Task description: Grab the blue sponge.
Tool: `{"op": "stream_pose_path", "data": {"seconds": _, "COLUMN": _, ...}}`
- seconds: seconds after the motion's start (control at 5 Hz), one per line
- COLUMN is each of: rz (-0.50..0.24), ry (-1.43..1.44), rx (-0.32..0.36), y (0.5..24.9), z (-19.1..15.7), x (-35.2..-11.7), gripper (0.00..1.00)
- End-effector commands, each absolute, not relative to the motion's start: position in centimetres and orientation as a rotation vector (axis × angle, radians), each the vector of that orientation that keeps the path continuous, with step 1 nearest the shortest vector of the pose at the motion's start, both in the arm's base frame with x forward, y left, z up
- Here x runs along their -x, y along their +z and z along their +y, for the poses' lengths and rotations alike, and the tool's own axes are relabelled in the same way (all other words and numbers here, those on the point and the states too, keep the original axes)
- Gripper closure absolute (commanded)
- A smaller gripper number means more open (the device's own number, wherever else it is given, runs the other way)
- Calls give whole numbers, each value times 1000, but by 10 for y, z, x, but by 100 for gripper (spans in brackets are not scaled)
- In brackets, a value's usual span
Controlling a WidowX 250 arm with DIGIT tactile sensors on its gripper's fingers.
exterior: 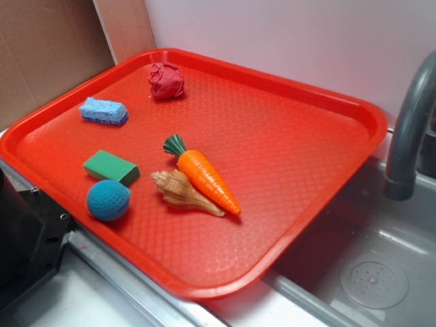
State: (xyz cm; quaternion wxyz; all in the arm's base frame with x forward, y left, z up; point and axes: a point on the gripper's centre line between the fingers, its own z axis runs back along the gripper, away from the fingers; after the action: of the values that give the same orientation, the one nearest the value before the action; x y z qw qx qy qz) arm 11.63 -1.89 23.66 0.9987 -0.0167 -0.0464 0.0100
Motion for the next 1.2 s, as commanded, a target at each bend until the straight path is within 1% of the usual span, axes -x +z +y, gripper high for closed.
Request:
{"op": "stream_pose_path", "data": {"seconds": 0.0, "rz": -93, "ry": 20, "rx": 33, "y": 237, "z": -19, "x": -116, "gripper": 0}}
{"op": "stream_pose_path", "data": {"seconds": 0.2, "rz": -135, "ry": 268, "rx": 1, "y": 205, "z": 26, "x": -132, "gripper": 0}}
{"op": "stream_pose_path", "data": {"seconds": 0.4, "rz": -163, "ry": 520, "rx": 24, "y": 181, "z": 50, "x": -142, "gripper": 0}}
{"op": "stream_pose_path", "data": {"seconds": 0.6, "rz": -108, "ry": 768, "rx": -23, "y": 154, "z": 69, "x": -144, "gripper": 0}}
{"op": "stream_pose_path", "data": {"seconds": 1.0, "rz": -108, "ry": 768, "rx": -23, "y": 154, "z": 69, "x": -144, "gripper": 0}}
